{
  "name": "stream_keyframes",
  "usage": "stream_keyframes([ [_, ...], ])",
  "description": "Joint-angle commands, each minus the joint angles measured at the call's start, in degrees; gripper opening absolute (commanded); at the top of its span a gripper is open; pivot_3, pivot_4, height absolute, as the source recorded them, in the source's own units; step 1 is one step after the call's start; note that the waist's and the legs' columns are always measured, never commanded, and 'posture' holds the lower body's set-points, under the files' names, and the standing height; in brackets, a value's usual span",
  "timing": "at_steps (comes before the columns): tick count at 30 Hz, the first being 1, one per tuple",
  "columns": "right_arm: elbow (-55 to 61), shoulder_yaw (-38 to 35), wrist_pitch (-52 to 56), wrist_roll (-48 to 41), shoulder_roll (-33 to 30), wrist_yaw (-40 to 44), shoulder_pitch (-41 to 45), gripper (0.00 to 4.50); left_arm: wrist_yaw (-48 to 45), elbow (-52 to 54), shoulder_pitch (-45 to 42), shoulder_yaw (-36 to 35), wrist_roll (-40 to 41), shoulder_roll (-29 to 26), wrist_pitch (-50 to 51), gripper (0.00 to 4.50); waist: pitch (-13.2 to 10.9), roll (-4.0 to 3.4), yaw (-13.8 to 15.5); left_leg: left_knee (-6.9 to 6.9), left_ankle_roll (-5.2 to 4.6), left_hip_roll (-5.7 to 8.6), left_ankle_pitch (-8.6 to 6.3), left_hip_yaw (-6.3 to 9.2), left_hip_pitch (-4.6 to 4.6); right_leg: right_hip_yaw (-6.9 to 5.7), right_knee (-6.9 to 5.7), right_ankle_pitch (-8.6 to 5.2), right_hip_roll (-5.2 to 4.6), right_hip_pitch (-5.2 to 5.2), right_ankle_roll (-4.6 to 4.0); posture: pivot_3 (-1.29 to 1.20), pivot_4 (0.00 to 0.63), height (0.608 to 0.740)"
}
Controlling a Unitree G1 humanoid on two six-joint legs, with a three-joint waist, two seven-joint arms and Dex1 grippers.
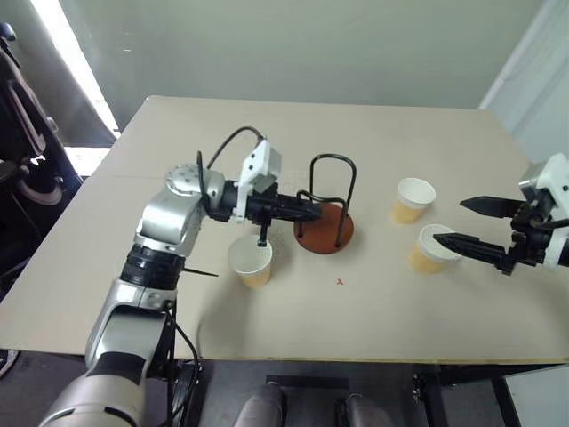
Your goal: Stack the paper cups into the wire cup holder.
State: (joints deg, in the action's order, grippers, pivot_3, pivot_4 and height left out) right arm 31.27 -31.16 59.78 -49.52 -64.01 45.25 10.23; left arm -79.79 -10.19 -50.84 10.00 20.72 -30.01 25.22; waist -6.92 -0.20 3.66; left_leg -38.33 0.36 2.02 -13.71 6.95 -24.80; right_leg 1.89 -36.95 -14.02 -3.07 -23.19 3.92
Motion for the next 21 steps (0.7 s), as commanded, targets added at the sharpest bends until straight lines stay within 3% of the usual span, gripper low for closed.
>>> stream_keyframes([
  [1, 2.86, -4.57, 0.88, -1.65, -1.58, 0.58, -0.67, 4.50, -0.45, 2.55, 0.77, 2.11, -0.28, 1.15, -0.86, 0.02, 0.00, 0.00, 0.02, 0.00, 0.00, 0.00, 0.00, 0.00, -0.01, 0.00, 0.00, 0.00, 0.00, 0.00, 0.00, 0.00, 0.150, 0.740],
  [8, 3.73, -6.02, 1.39, -1.79, -1.38, -0.03, -2.16, 4.50, 1.86, 0.73, 2.08, 5.13, -2.39, 4.33, -2.45, 0.02, 0.00, 0.00, -0.01, -0.07, -0.01, 0.00, 0.00, 0.00, -0.05, 0.00, -0.01, 0.02, 0.00, 0.00, 0.04, 0.00, 0.150, 0.740],
  [21, 4.20, -5.66, 1.16, -1.77, -1.75, 0.48, -2.70, 4.50, 2.09, 0.54, 6.03, 8.97, -6.48, 4.99, -5.63, 0.02, 0.01, -0.01, 0.02, -0.10, -0.03, 0.00, 0.00, 0.00, -0.05, 0.00, -0.01, 0.02, 0.00, 0.00, 0.07, 0.00, 0.150, 0.740],
])
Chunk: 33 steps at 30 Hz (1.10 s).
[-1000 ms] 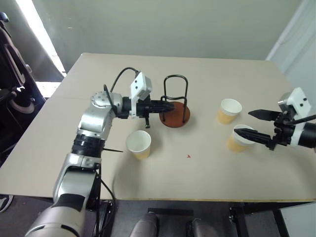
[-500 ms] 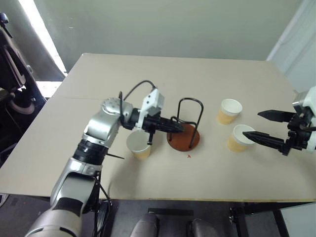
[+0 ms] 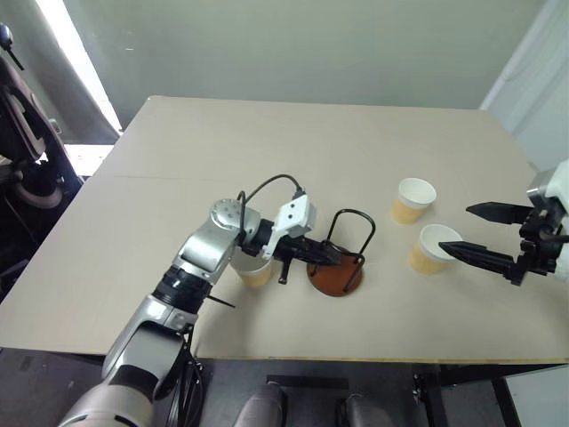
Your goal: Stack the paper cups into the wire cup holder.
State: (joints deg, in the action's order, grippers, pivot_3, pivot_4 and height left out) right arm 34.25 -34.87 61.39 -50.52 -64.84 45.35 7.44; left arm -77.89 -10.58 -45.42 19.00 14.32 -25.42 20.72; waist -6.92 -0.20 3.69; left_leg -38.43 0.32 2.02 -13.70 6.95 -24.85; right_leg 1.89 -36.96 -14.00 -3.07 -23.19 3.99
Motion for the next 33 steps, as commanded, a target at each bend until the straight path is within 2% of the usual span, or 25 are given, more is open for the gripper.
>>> stream_keyframes([
  [1, 1.39, -2.03, -0.29, -1.04, -1.14, 0.92, -0.18, 4.50, 0.23, 1.04, 0.84, 0.04, -0.19, 0.38, -1.19, 0.02, 0.00, 0.00, -0.01, 0.00, 0.00, 0.00, 0.00, 0.00, 0.00, 0.00, 0.00, 0.00, 0.00, -0.01, 0.00, 0.00, 0.150, 0.740],
  [9, 5.78, -5.45, 1.49, -5.74, -3.01, 6.04, -3.88, 4.50, 0.33, 1.26, 1.66, 0.12, -0.28, 0.75, -0.99, 0.02, 0.00, -0.01, 0.03, -0.02, 0.00, 0.02, 0.00, -0.01, -0.01, 0.00, 0.00, -0.01, 0.01, 0.01, 0.01, 0.00, 0.150, 0.740],
  [20, 7.53, -3.93, 0.71, -10.01, -3.58, 4.67, -2.65, 4.50, -0.62, 0.74, 1.65, 0.64, -0.60, 1.19, -1.48, 0.02, 0.01, 0.00, 0.01, -0.18, -0.02, 0.02, -0.01, 0.01, -0.03, 0.00, -0.03, 0.03, 0.01, 0.05, 0.08, 0.00, 0.150, 0.740],
  [23, 7.03, -2.75, 0.23, -9.90, -3.72, 4.20, -1.98, 4.50, -1.39, 0.94, 1.60, 0.65, -0.12, 0.95, -0.46, 0.82, 0.01, 0.00, 0.01, -0.19, -0.02, 0.02, 0.00, 0.01, -0.02, 0.00, -0.04, 0.03, 0.01, 0.05, 0.08, 0.00, 0.150, 0.740],
  [33, 5.95, 1.23, -1.30, -9.13, -3.84, 3.30, 0.20, 4.50, -0.32, 3.61, 1.83, -0.77, -0.18, -0.23, -1.36, 4.36, 0.01, 0.00, -0.01, -0.23, -0.04, 0.02, 0.00, 0.01, -0.04, 0.00, -0.04, 0.05, 0.01, 0.05, 0.11, 0.00, 0.150, 0.740],
])
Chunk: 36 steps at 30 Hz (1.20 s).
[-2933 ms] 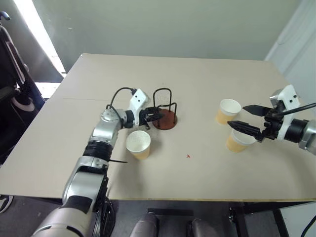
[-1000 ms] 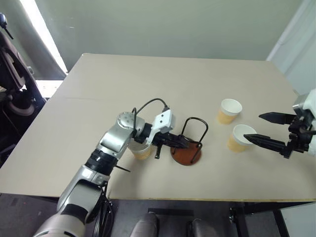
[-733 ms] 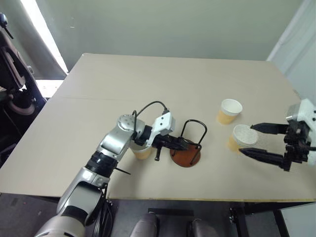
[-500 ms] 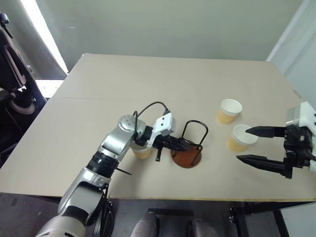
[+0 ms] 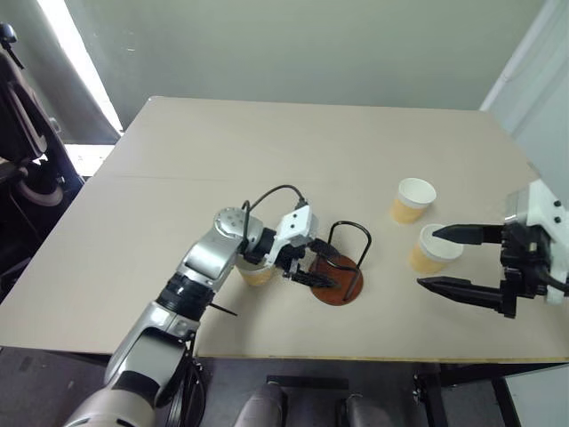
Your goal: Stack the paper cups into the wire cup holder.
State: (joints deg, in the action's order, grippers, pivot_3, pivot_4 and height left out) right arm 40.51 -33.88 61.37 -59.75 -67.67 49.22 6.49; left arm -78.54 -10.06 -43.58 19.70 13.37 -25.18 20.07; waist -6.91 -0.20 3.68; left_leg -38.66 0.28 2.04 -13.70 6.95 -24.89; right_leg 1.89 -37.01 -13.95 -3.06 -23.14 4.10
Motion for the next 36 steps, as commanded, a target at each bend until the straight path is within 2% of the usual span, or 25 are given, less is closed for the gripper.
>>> stream_keyframes([
  [1, -0.37, 0.54, -1.34, 0.15, -1.02, -0.66, 1.32, 4.50, 0.42, 3.61, 0.01, -1.70, 0.85, -0.83, -0.84, 4.47, 0.00, 0.00, -0.01, 0.00, 0.00, 0.00, 0.00, 0.00, 0.00, 0.00, 0.00, 0.00, 0.00, 0.00, 0.00, 0.00, 0.150, 0.740],
  [16, -1.50, 6.10, -3.29, 1.11, -0.35, -3.33, 4.82, 4.50, 1.49, 10.40, -2.12, -11.04, 5.99, -9.34, 1.56, 4.47, 0.00, -0.01, -0.18, -0.06, -0.04, -0.01, 0.00, 0.01, -0.01, 0.00, 0.00, 0.02, 0.01, -0.01, 0.04, 0.00, 0.150, 0.740],
  [22, -8.72, 15.83, -7.80, 7.49, 0.55, -4.82, 15.38, 4.50, 4.19, 7.95, -5.75, -16.68, 10.31, -10.95, 6.29, 4.47, 0.00, -0.01, -0.34, -0.19, -0.07, 0.00, 0.02, 0.02, -0.02, 0.00, -0.02, 0.07, -0.01, 0.02, 0.10, 0.00, 0.150, 0.740],
  [28, -16.85, 26.36, -14.30, 16.79, 1.13, 0.45, 23.92, 4.50, 5.24, 7.77, -6.91, -20.25, 14.11, -12.72, 10.81, 4.47, 0.00, -0.01, -0.40, -0.21, -0.08, 0.00, 0.02, 0.03, -0.02, -0.01, -0.03, 0.07, -0.01, 0.02, 0.10, 0.00, 0.150, 0.740],
  [36, -32.26, 40.64, -24.37, 33.86, 4.65, 7.35, 35.54, 4.50, 5.21, 8.93, -4.48, -22.10, 17.30, -15.07, 13.66, 4.47, 0.00, -0.01, -0.59, -0.21, -0.09, -0.01, 0.02, 0.07, -0.04, -0.03, -0.03, 0.09, -0.01, -0.02, 0.07, 0.00, 0.150, 0.740],
])
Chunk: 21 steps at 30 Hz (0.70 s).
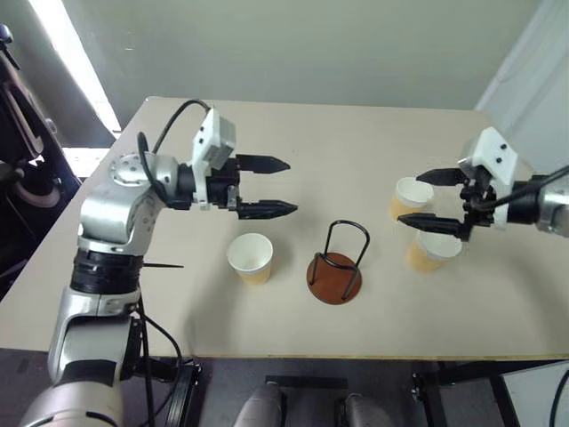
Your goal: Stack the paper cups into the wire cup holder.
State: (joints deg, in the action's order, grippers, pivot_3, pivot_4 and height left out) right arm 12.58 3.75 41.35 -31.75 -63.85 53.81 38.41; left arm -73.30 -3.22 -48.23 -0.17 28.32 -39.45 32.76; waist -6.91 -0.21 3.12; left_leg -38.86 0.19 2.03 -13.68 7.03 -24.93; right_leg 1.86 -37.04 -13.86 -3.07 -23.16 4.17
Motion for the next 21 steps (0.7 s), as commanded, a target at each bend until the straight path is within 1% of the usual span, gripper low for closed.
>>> stream_keyframes([
  [1, -6.62, 4.46, -5.78, 7.99, 1.51, 3.58, 5.06, 4.50, -0.27, 2.34, 0.62, -2.23, 2.73, -1.03, 1.25, 4.47, 0.00, 0.00, -0.01, 0.00, 0.00, 0.00, 0.00, 0.00, -0.01, 0.00, -0.01, 0.00, 0.00, -0.02, 0.00, 0.00, 0.150, 0.740],
  [6, -15.88, 9.30, -11.99, 16.57, 4.71, 7.28, 10.28, 4.50, -2.09, 2.95, 3.07, -0.72, 1.29, -3.22, -0.86, 4.47, 0.00, 0.00, -0.03, 0.03, 0.00, 0.00, 0.00, 0.01, -0.02, -0.01, 0.00, 0.02, 0.00, -0.05, -0.04, 0.00, 0.150, 0.740],
  [10, -23.63, 12.42, -18.33, 23.90, 7.60, 8.78, 13.53, 4.50, -1.99, 2.71, 2.95, -0.43, 0.88, -3.56, -1.81, 4.47, 0.00, -0.01, 0.04, 0.04, 0.00, -0.01, 0.00, 0.03, -0.02, -0.03, 0.00, 0.06, 0.00, -0.05, -0.12, 0.00, 0.150, 0.740],
  [15, -33.28, 14.65, -24.54, 30.38, 11.09, 10.38, 17.10, 4.50, -1.66, 2.85, 3.23, -0.30, 0.85, -3.69, -2.18, 4.47, -0.01, -0.01, 0.02, 0.11, 0.00, -0.01, 0.00, 0.03, -0.04, -0.04, 0.00, 0.07, -0.01, -0.10, -0.18, 0.00, 0.150, 0.740],
  [21, -44.22, 16.23, -31.55, 37.22, 13.77, 10.95, 20.29, 4.50, -1.35, 3.39, 3.84, -0.30, 0.90, -4.01, -2.36, 4.47, -0.01, -0.02, 0.08, 0.23, 0.04, -0.02, 0.00, 0.02, -0.04, -0.05, -0.02, 0.08, -0.01, -0.12, -0.25, 0.00, 0.150, 0.740],
])
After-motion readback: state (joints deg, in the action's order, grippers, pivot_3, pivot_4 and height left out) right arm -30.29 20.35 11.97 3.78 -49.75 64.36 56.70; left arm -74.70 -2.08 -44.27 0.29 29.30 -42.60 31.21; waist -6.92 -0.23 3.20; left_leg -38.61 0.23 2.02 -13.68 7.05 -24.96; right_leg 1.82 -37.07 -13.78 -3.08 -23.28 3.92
